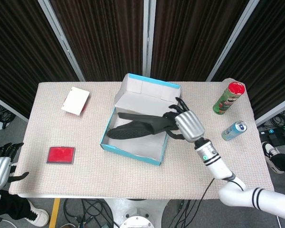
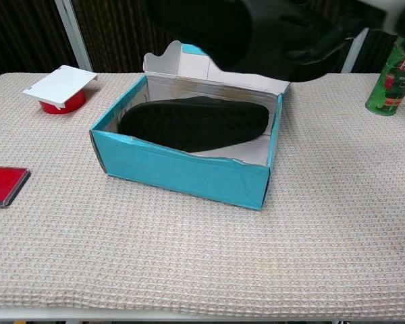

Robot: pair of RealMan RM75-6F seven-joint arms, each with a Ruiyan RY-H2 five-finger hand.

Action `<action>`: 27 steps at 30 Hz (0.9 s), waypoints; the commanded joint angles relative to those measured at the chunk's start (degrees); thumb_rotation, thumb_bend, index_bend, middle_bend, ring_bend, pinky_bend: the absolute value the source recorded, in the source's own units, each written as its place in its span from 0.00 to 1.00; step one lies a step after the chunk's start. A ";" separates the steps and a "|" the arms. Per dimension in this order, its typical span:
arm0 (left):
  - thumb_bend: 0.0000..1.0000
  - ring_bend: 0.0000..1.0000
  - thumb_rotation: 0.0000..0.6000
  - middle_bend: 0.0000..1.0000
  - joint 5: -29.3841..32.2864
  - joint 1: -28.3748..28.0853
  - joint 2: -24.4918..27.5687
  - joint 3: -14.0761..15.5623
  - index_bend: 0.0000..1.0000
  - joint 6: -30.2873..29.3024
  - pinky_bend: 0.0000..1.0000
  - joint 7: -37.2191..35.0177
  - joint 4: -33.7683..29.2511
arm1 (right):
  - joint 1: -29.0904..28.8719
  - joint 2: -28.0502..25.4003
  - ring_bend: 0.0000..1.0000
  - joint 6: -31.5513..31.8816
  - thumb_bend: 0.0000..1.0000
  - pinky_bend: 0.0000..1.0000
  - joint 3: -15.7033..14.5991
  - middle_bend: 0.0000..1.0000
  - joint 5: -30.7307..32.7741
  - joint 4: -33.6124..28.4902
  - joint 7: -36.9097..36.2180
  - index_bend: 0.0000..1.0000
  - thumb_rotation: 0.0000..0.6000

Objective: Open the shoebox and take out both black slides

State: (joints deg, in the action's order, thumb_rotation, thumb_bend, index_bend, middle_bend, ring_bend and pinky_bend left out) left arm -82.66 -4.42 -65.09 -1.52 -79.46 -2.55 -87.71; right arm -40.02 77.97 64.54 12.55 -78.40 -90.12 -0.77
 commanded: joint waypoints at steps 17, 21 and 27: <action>0.06 0.09 1.00 0.17 -3.23 -2.88 1.96 -0.70 0.15 -0.03 0.14 1.84 -3.13 | 11.87 -2.82 0.03 -11.41 0.43 0.00 -2.61 0.34 11.70 13.05 -33.16 0.40 1.00; 0.06 0.09 1.00 0.17 -3.60 -4.12 2.82 -1.37 0.15 0.54 0.14 1.85 -3.28 | 11.67 -1.88 0.00 -13.82 0.39 0.00 -2.60 0.05 12.71 14.67 -32.42 0.02 1.00; 0.06 0.09 1.00 0.17 -5.48 -7.50 4.38 -3.00 0.15 1.97 0.15 1.41 -3.93 | 12.87 -2.76 0.00 -11.37 0.19 0.00 -1.63 0.00 11.16 13.87 -32.10 0.00 1.00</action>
State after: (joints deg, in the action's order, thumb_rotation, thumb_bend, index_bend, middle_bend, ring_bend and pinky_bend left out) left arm -87.61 -11.15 -61.13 -4.02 -77.96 -0.94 -91.41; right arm -27.85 75.38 50.86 10.39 -66.40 -76.00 -33.30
